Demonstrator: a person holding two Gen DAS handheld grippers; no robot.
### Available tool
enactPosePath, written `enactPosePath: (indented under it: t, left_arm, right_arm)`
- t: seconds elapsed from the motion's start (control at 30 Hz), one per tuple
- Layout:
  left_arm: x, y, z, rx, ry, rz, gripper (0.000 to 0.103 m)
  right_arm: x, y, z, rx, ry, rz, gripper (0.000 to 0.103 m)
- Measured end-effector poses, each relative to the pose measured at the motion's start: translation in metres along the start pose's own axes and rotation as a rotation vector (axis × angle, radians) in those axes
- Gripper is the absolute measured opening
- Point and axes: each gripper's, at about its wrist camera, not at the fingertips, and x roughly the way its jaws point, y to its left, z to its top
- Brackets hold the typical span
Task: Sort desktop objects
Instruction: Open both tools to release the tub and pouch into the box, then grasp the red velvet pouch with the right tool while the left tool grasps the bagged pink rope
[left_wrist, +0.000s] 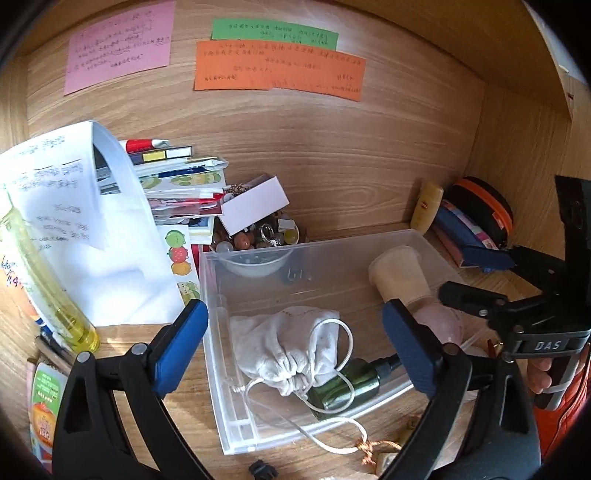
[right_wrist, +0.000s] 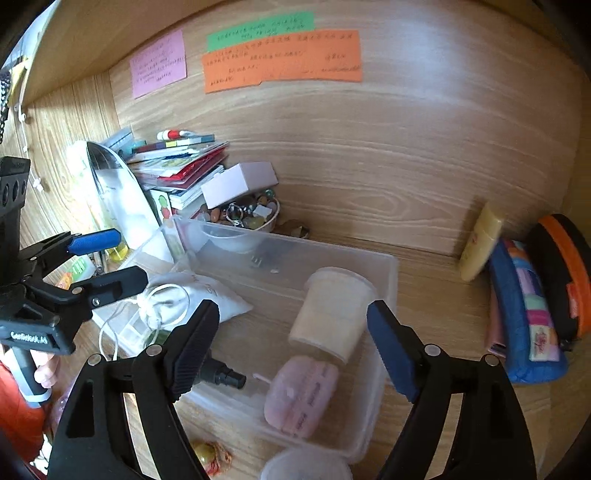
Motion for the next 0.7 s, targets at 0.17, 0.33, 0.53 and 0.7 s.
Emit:
enactPosePath:
  t: [0.17,0.33,0.53,0.7]
  left_arm:
    - [-0.015,0.000,-0.007,0.002,-0.011,0.004,0.096]
    - [-0.032,0.003,-0.019,-0.010,-0.007,-0.009,0.097]
    - [-0.045,0.006,-0.038,0.007,0.020,0.026,0.098]
    - [-0.048,0.007,-0.059,0.004,0.075,0.037,0.098]
  right_arm:
    - [-0.026,-0.005,-0.013,0.008,-0.033,-0.028,0.084]
    - [-0.045,-0.014,-0.031,0.021,-0.043,-0.049,0.086]
    - [-0.053,-0.028,-0.059,0.035,0.000,-0.091,0.086]
    - [-0.052,-0.040,-0.087,0.076,0.054,-0.107,0.086]
